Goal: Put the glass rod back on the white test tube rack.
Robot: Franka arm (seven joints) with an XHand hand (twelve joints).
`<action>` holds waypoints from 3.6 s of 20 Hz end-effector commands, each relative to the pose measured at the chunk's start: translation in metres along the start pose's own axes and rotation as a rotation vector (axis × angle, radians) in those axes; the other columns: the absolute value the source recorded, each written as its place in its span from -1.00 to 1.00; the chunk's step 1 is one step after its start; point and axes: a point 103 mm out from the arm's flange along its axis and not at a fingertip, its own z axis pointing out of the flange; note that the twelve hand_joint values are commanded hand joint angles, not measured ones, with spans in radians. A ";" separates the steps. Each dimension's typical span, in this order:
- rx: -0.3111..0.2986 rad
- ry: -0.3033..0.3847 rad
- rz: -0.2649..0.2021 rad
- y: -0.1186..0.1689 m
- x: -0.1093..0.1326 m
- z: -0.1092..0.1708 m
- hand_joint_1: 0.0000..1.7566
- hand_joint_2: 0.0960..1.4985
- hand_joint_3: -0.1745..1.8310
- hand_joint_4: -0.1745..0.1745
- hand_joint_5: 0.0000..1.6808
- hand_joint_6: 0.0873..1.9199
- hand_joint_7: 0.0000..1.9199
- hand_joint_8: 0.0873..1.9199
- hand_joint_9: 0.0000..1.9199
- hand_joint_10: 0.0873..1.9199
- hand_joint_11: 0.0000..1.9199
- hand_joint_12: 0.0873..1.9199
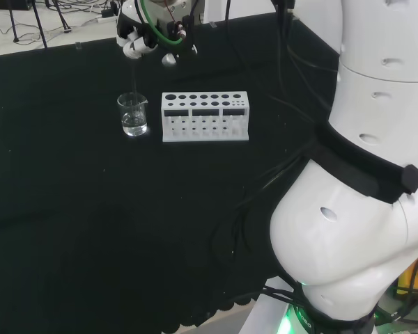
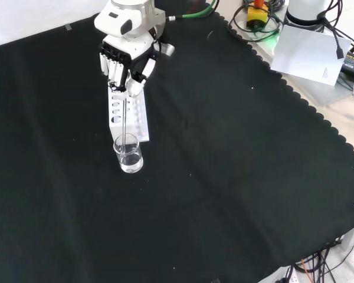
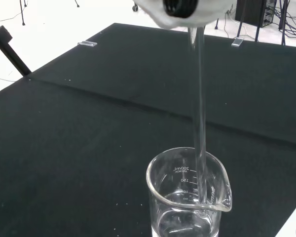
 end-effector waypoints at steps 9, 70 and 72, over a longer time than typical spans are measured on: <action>-0.014 0.001 -0.006 -0.004 0.009 -0.019 0.48 0.35 -0.81 -1.00 0.37 -0.64 0.20 0.04 0.66 -0.06 0.48 0.12; -0.016 -0.024 0.181 -0.094 -0.074 -0.079 0.48 0.36 -0.82 -1.00 0.36 -0.63 0.20 0.05 0.66 -0.06 0.49 0.12; -0.018 -0.025 0.181 -0.091 -0.078 -0.078 0.48 0.36 -0.82 -1.00 0.36 -0.63 0.20 0.05 0.66 -0.06 0.49 0.12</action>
